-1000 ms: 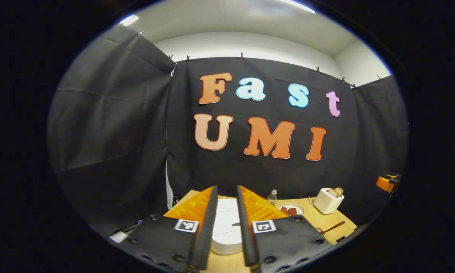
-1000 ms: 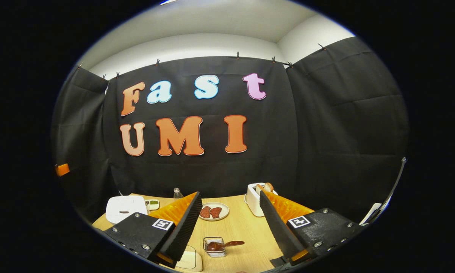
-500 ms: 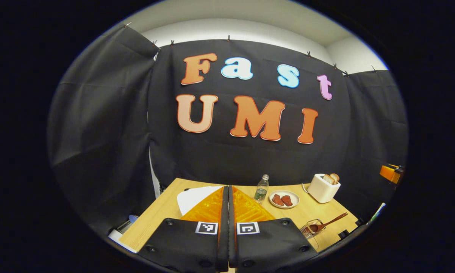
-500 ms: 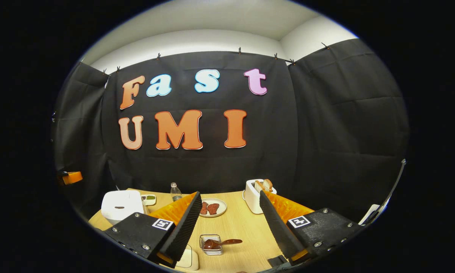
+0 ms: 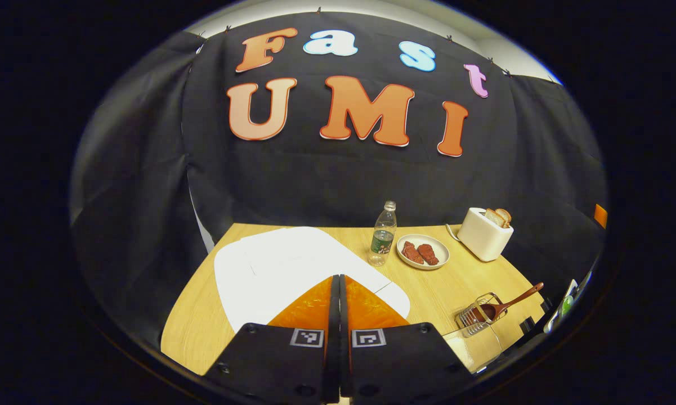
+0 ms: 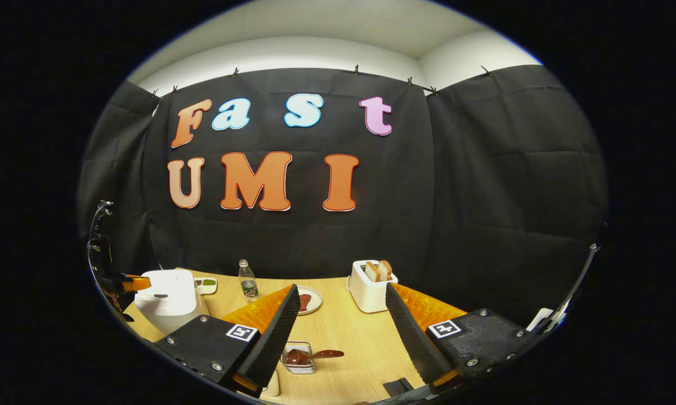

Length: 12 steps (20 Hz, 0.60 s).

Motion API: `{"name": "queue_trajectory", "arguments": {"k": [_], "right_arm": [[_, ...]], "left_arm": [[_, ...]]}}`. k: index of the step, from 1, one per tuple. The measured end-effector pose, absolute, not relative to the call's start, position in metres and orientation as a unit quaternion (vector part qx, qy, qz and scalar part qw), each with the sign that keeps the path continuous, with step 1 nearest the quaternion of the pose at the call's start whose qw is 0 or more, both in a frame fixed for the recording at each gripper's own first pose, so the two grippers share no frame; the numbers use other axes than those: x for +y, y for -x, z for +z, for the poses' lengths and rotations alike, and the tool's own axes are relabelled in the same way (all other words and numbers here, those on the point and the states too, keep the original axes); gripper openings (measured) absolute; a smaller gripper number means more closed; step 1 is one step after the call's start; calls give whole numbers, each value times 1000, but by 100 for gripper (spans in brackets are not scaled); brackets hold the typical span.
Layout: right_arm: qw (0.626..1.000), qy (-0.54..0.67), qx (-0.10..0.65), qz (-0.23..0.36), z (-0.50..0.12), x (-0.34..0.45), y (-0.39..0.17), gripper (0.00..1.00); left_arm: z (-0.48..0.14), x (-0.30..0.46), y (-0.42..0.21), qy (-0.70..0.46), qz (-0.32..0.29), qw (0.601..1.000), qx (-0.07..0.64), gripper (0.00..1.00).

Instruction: Close the left gripper, press the button to open the rice cooker; take a wooden spoon from the chopstick holder with the right hand, scoop a spoonful of rice and pour it into the rice cooker, then put the wooden spoon back into the chopstick holder.

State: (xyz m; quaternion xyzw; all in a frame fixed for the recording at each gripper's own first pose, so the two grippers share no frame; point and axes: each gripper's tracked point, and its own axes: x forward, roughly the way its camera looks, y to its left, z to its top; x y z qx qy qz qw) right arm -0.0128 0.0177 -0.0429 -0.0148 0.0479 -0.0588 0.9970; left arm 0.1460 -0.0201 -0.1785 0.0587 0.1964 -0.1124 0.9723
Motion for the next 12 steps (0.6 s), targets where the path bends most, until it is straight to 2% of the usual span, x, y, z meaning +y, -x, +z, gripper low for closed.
{"name": "queue_trajectory", "arguments": {"k": [5, 12], "right_arm": [[996, 13, 58, -66, -48, 13, 11, 95], [996, 13, 60, -66, -49, 13, 8, 94]], "left_arm": [[-198, -20, -172, -44, -106, 969, 220, 5], [-222, -11, -172, -39, -93, 964, 247, 5]]}}
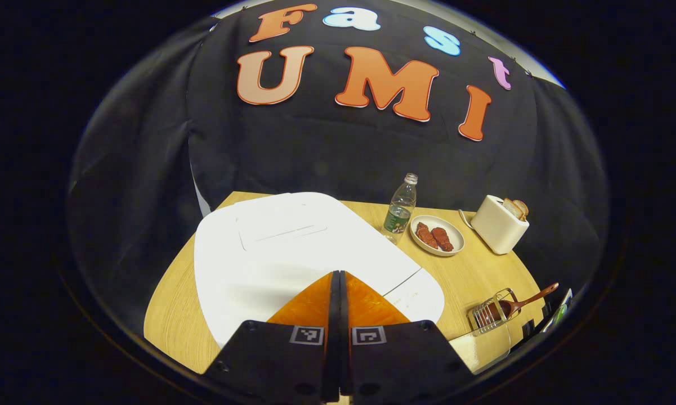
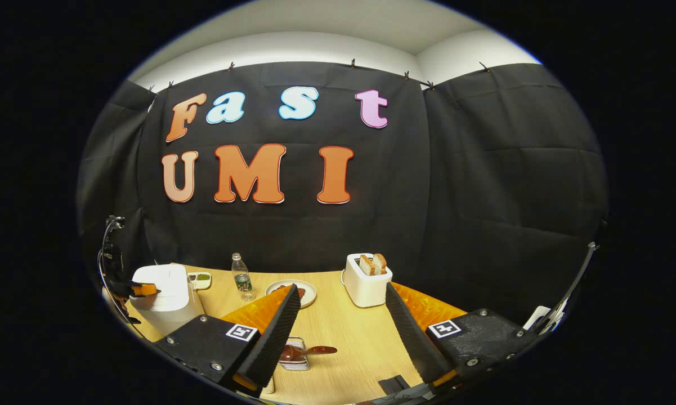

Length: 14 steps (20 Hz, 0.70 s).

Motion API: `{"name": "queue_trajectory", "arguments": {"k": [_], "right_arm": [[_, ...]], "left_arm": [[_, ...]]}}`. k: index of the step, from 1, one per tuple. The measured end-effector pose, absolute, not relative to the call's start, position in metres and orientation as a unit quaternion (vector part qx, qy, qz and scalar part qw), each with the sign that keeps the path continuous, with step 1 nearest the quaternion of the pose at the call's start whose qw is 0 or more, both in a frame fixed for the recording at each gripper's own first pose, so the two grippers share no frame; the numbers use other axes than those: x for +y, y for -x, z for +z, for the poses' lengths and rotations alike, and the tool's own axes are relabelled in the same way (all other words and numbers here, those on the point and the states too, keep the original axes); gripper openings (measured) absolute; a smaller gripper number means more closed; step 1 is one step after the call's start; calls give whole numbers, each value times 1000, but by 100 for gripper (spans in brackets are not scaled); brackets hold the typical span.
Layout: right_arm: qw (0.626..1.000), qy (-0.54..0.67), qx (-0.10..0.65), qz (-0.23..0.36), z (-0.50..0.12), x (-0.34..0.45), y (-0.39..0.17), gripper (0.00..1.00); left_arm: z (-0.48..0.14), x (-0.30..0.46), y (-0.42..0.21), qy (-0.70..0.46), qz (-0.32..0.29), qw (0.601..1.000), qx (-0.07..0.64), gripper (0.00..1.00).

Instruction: Close the left gripper, press the button to open the rice cooker; take a wooden spoon from the chopstick holder with the right hand, scoop a spoonful of rice and pour it into the rice cooker, then put the wooden spoon back into the chopstick holder.

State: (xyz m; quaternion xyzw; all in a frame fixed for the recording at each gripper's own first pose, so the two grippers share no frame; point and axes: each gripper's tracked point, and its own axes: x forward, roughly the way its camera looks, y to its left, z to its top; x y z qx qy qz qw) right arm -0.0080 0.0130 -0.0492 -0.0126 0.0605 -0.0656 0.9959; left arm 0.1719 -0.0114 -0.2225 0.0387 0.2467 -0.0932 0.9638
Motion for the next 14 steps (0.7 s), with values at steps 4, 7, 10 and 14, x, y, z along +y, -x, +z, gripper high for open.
{"name": "queue_trajectory", "arguments": {"k": [4, 7, 10, 14], "right_arm": [[997, -2, 62, -55, -54, 23, 7, 95], [997, 0, 71, -41, -61, 34, 8, 94], [997, 3, 71, -39, -63, 32, 9, 95], [998, -8, 58, -38, -59, 30, 8, 95]], "left_arm": [[-231, -9, -165, -31, -79, 958, 274, 5], [-227, -11, -169, -50, -90, 963, 251, 5], [-217, -7, -165, -57, -78, 964, 247, 5], [-150, 4, -165, -91, -43, 981, 166, 5]]}}
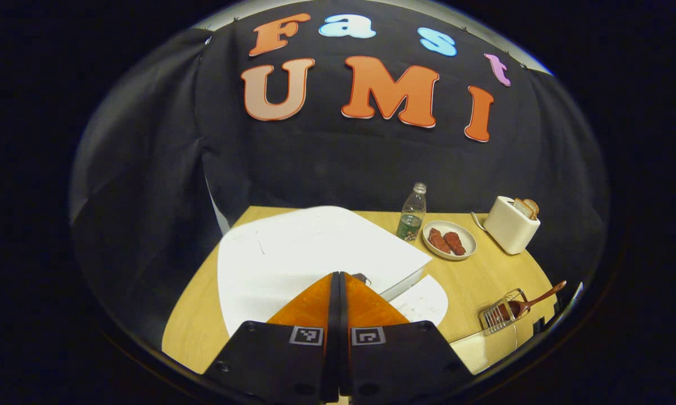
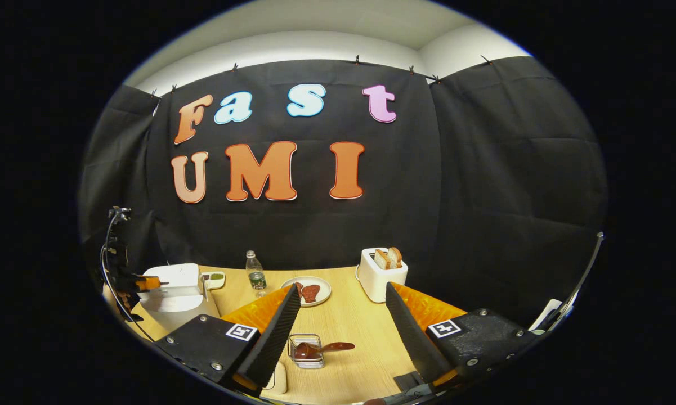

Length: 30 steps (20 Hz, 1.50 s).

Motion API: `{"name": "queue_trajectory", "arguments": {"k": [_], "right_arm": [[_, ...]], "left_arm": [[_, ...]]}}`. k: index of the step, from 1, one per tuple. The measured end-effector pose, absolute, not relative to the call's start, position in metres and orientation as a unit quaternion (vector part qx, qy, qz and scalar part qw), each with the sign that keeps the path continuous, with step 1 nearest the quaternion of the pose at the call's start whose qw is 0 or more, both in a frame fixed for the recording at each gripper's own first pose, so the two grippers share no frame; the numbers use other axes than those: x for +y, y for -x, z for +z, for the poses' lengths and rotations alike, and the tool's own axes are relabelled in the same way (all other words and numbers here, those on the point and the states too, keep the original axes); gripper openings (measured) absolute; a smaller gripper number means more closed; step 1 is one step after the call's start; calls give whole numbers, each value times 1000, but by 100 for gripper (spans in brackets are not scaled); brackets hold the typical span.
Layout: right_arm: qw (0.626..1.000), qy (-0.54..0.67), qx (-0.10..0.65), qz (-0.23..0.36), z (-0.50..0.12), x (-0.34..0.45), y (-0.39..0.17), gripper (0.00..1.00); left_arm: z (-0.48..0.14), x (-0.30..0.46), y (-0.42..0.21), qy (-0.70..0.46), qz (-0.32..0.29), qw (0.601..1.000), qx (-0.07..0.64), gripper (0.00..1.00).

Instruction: Close the left gripper, press the button to open the rice cooker; take a wooden spoon from the chopstick holder with the right hand, scoop a spoonful of rice and pour it into the rice cooker, then put the wooden spoon back into the chopstick holder.

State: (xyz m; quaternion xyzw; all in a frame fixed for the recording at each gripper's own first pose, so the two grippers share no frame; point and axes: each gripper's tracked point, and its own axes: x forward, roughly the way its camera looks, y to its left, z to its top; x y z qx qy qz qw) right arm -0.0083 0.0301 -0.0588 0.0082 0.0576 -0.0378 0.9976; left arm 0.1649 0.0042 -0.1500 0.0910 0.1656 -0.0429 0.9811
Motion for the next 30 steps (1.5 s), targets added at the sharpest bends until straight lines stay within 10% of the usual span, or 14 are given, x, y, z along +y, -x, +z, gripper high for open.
{"name": "queue_trajectory", "arguments": {"k": [22, 24, 28, 30], "right_arm": [[992, -86, 84, -23, -159, 29, -45, 95], [992, -95, 86, -16, -176, 33, -52, 95], [986, -127, 105, -9, -208, 38, -67, 94], [981, -152, 122, -11, -223, 39, -71, 95]], "left_arm": [[-1, 27, -76, -21, -36, 999, 26, 8], [1, 31, -69, -13, -36, 999, 26, 33], [1, 42, -62, -3, -29, 999, 28, 38], [0, 47, -58, -4, -23, 999, 26, 84]]}}
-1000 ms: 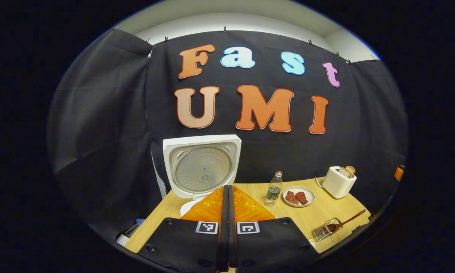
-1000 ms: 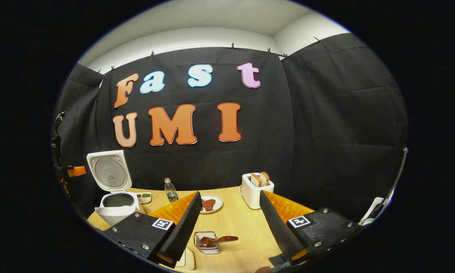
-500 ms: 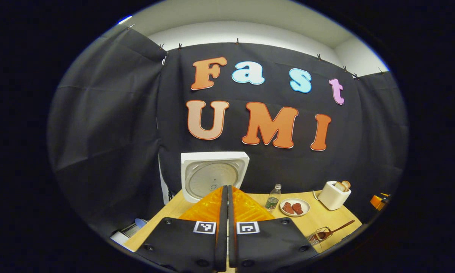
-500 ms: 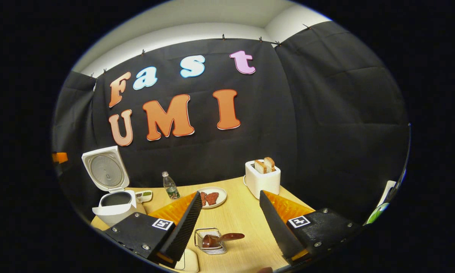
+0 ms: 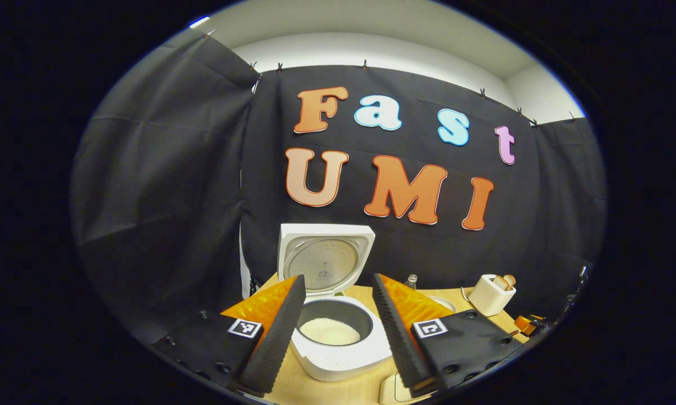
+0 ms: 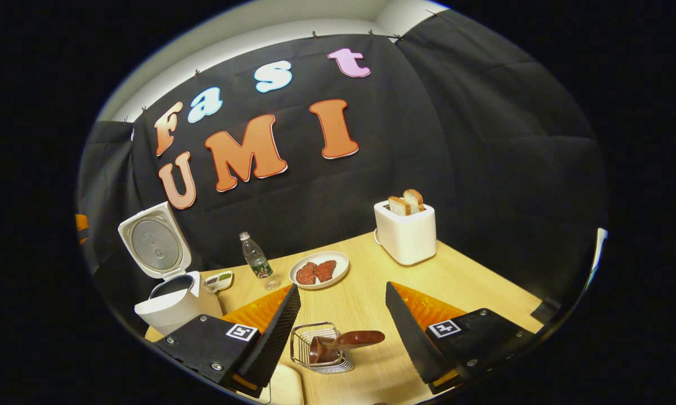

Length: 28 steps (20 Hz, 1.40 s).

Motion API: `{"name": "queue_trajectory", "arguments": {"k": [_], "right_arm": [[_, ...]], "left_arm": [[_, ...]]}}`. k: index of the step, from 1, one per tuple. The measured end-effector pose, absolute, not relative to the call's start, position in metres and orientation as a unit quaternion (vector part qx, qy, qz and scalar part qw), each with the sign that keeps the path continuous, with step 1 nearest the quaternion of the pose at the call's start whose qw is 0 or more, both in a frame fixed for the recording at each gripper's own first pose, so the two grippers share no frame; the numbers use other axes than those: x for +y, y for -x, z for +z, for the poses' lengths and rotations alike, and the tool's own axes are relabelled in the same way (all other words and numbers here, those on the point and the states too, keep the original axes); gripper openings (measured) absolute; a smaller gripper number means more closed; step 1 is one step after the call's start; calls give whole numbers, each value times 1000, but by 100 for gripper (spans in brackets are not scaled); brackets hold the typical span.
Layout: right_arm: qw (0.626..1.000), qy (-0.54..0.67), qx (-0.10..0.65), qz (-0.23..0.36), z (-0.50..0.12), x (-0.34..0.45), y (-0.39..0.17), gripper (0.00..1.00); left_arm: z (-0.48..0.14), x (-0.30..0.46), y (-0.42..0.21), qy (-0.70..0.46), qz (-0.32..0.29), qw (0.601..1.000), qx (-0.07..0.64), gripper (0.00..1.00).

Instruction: Close the left gripper, press the button to open the rice cooker; take a wooden spoon from the chopstick holder with the right hand, scoop a spoonful of rice and pour it into the rice cooker, then put the wooden spoon back into the chopstick holder.

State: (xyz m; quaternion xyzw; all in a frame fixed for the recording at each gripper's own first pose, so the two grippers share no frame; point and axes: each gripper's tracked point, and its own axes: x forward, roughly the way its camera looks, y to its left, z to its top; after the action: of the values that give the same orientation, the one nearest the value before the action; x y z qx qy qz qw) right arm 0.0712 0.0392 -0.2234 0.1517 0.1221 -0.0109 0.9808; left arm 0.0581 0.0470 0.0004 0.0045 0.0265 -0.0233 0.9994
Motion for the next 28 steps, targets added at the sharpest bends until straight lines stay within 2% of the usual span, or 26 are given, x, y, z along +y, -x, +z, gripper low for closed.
{"name": "queue_trajectory", "arguments": {"k": [2, 5, 8, 10, 11, 13, 14, 15, 16, 17, 20, 21, 23, 25, 28], "right_arm": [[977, -159, 142, -17, -241, 40, -72, 95], [971, -172, 167, -16, -260, 43, -74, 95], [955, -226, 191, -5, -275, 55, -76, 95], [941, -266, 209, 0, -284, 63, -78, 91], [935, -281, 219, -1, -289, 66, -78, 81], [928, -294, 229, -10, -299, 68, -81, 66], [926, -302, 227, -16, -299, 66, -81, 62], [923, -310, 225, -25, -299, 64, -83, 52], [919, -321, 226, -30, -297, 63, -86, 46], [913, -336, 229, -28, -295, 65, -89, 34], [905, -356, 234, -24, -293, 72, -92, 26], [907, -351, 234, -25, -292, 74, -94, 23], [913, -335, 233, -27, -291, 75, -94, 18], [919, -320, 228, -27, -281, 76, -96, 12], [927, -308, 211, -23, -255, 78, -96, 11]], "left_arm": [[1, 54, -59, -15, -16, 999, 26, 83], [1, 55, -52, -19, -17, 999, 29, 93], [-2, 62, -52, -23, -8, 999, 33, 90], [-5, 65, -52, -24, -6, 999, 38, 90], [-6, 66, -51, -24, -6, 999, 40, 90], [-10, 71, -52, -30, -2, 998, 46, 90], [-12, 73, -53, -34, 0, 998, 49, 90], [-13, 75, -52, -36, 3, 998, 51, 90], [-14, 77, -52, -37, 5, 998, 53, 93], [-14, 78, -53, -37, 6, 998, 54, 93], [-13, 81, -55, -34, 8, 998, 53, 93], [-12, 81, -56, -33, 7, 998, 51, 90], [-10, 81, -57, -37, 5, 998, 48, 93], [-7, 80, -58, -39, 2, 998, 45, 90], [-4, 75, -63, -37, -11, 998, 42, 93]]}}
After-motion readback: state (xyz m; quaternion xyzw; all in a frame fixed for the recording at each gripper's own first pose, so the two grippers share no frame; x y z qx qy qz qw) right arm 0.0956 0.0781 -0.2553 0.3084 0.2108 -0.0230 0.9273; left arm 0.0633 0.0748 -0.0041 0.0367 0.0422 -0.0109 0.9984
